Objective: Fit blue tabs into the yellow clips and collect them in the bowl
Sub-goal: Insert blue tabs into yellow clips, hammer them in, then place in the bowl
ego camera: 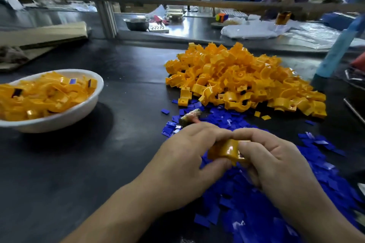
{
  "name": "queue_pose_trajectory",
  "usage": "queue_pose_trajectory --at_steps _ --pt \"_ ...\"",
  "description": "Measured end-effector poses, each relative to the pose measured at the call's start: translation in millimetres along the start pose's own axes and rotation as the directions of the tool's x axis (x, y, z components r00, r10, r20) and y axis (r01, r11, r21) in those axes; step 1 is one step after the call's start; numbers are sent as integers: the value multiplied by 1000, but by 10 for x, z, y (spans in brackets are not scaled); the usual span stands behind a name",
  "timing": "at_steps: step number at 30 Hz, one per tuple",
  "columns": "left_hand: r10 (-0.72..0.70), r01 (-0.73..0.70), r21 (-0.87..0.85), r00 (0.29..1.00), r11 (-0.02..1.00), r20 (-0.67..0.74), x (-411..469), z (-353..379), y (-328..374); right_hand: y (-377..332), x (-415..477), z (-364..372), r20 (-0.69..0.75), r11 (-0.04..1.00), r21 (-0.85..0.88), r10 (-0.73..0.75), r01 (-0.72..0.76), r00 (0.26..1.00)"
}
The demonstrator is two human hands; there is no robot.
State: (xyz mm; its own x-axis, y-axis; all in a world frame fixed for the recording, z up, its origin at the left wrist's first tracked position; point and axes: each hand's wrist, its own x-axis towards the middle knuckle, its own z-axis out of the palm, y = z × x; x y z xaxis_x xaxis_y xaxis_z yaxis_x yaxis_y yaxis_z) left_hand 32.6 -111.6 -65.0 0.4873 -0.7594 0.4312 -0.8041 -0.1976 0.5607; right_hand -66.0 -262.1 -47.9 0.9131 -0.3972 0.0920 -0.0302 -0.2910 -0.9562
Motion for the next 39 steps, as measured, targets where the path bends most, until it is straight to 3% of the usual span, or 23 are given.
queue_pose_trajectory --at_steps 4,6,9,11,13,17,23,25,29,31,36,39 --pt "-55 53 32 995 998 85 -5 -33 -10 -55 8 1 20 996 -4 88 -88 996" --pt "-150 146 71 988 987 42 0 -107 -20 7 20 -32 -44 967 -253 -40 28 998" --pt "-379 391 158 920 907 -102 65 -417 -121 83 63 -116 -138 723 -679 -296 127 945" --pt "-528 532 340 842 776 -113 97 -646 -236 156 106 -132 -100 517 -854 -267 55 959" --pt "-623 599 465 773 652 -122 45 -738 -371 219 138 -119 -32 349 -937 -132 17 991" --pt "-676 653 469 722 595 -147 -154 -560 -581 263 163 -21 26 378 -925 -69 50 997" --pt "-616 598 521 770 609 -164 -231 -395 -758 270 158 -15 68 360 -926 -128 111 989" --pt "-598 585 536 782 608 -174 -242 -382 -776 236 149 -26 37 455 -886 -134 95 990" --pt "-572 567 572 796 593 -195 -249 -363 -779 62 80 11 -14 790 -612 -57 36 998" --pt "-578 574 575 790 583 -203 -259 -370 -792 -4 28 26 9 858 -512 -40 39 999" --pt "-597 566 618 780 546 -188 -275 -416 -809 -8 -3 54 143 779 -618 -24 108 989" --pt "-595 552 642 783 532 -181 -267 -410 -802 -29 -29 123 177 725 -661 -103 196 979"
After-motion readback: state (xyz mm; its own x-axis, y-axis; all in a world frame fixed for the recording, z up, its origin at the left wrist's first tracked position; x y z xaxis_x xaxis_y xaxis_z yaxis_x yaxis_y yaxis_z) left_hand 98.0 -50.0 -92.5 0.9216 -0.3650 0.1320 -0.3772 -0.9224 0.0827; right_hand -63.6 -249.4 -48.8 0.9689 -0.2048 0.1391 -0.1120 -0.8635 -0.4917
